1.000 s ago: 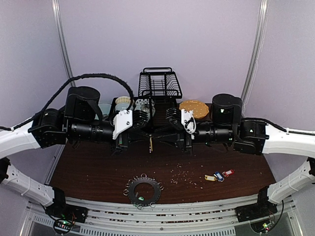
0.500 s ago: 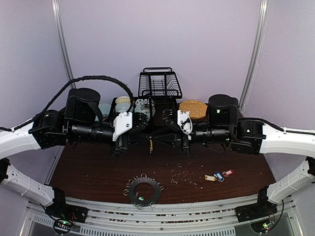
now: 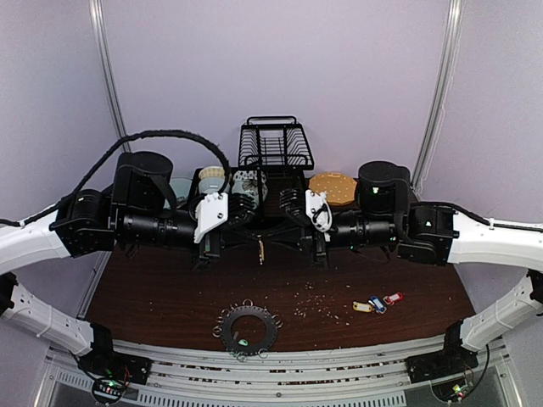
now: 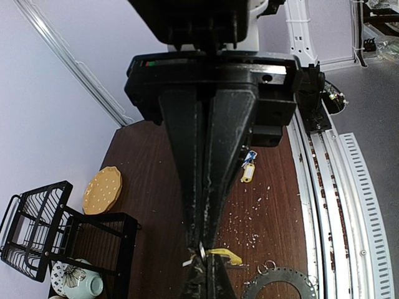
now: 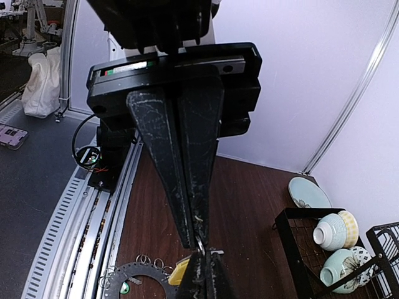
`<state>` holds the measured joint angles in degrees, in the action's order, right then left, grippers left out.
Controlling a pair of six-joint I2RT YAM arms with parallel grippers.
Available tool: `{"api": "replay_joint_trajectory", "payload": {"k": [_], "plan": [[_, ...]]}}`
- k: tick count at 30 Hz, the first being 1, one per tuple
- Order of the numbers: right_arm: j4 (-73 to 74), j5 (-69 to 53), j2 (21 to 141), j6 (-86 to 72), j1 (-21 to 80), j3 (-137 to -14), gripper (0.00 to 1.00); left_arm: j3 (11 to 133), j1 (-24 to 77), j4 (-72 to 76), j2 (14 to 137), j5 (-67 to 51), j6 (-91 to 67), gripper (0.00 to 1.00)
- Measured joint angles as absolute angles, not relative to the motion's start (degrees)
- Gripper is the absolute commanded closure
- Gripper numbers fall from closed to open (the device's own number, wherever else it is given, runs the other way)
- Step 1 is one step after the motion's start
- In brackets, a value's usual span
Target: Put the keys on the keyring
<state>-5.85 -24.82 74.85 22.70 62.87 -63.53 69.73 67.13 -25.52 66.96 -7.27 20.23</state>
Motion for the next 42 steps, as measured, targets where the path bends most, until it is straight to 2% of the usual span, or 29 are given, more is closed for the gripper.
{"api": "replay_joint_trajectory", "payload": {"k": [1, 2, 3, 5, 12, 18, 21, 29, 35, 39, 42], "plan": [[-5.89, -24.88, 74.85, 22.72, 62.87, -63.53, 1.0, 69.71, 67.13, -25.47, 66.96, -7.27, 20.23, 0.68], [-5.96, -24.95, 74.85, 22.7, 62.81, -63.53, 1.0, 69.58, 67.13, -25.3, 66.92, -7.22, 20.4, 0.6], [-6.31, -25.17, 74.85, 22.55, 62.59, -63.48, 1.0, 69.19, 67.13, -24.8, 66.72, -7.22, 20.1, 0.54], [-8.38, -26.79, 74.52, 21.54, 61.78, -62.63, 1.0, 67.61, 67.13, -23.44, 65.71, -7.01, 19.97, 0.49], [-29.45, -40.34, 70.11, 8.27, 55.48, -51.18, 1.0, 59.64, 67.13, -16.62, 58.04, -5.87, 19.73, 0.47], [-48.53, -53.1, 71.29, -5.3, 55.53, -50.22, 1.0, 58.98, 67.13, -12.23, 57.28, -5.34, 19.68, 0.47], [-53.28, -57.28, 71.75, -9.74, 55.53, -50.57, 1.0, 57.67, 67.13, -10.55, 57.06, -5.34, 19.59, 0.47], [-52.31, -62.43, 71.79, -11.09, 55.99, -52.93, 1.0, 55.22, 67.13, -8.93, 56.73, -5.78, 18.96, 0.47], [-43.64, -61.23, 70.65, -6.07, 56.23, -53.65, 1.0, 53.56, 66.5, -7.66, 57.3, -2.79, 13.96, 0.43], [-31.99, -54.3, 66.85, 2.28, 55.81, -53.39, 1.0, 52.84, 58.87, -10.72, 62.28, -1.34, 3.46, 0.24], [-25.98, -47.62, 63.02, 6.57, 54.78, -51.94, 1.0, 48.97, 53.74, -13.69, 66.19, -0.1, -4.6, 0.18]]}}
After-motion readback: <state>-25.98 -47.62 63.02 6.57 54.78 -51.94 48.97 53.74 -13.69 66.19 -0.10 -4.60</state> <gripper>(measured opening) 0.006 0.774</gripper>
